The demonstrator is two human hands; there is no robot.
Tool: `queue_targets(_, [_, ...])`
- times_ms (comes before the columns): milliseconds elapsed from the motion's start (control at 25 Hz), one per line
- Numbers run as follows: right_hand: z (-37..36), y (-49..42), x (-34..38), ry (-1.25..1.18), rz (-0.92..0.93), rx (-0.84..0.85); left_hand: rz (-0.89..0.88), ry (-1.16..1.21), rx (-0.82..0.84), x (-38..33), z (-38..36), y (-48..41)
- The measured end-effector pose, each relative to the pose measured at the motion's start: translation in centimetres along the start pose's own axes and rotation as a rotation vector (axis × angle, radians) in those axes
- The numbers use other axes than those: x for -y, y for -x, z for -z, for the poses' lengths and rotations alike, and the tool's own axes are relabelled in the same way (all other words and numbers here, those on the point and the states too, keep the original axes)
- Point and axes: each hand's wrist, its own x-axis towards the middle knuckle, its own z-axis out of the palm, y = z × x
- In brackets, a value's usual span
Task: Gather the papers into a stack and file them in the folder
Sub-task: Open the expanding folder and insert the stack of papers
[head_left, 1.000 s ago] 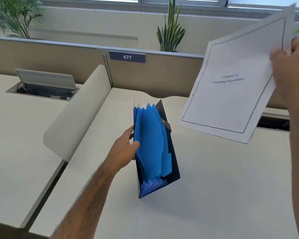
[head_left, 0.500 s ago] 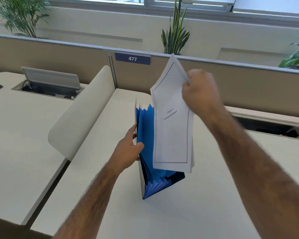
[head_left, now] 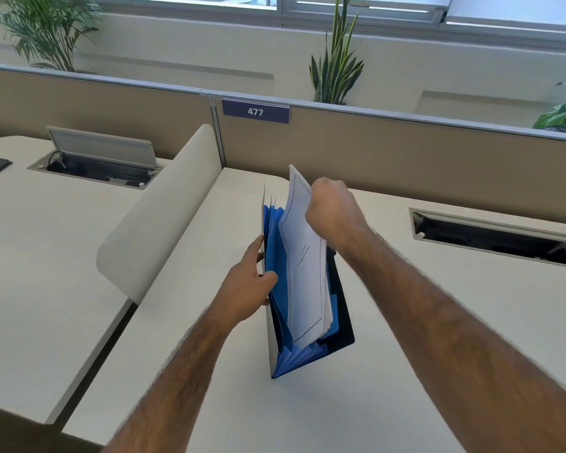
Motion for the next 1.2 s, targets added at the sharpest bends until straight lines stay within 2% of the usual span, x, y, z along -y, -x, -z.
queue_targets(480, [-6.2,-0.1,0.6,0.163,-0.007,0.153,-0.039,-0.009,0.046,-0.5,0.1,0.4])
queue_targets(880, [-9.6,-0.5,0.8,0.166,-0.165,0.281,-0.033,-0.006,0.045,-0.7,0.0,0.6])
queue_targets(1040, [-9.1,-0.2,-0.2,0.067,-0.124,0.179,-0.051,0.007,0.036,-0.7,0.0,0.6])
queue_targets(1200, [-6.0,0.3,-3.2,0.143,0.039,0.054,-0.028,0.029,0.023,-0.3,0.3,0.4])
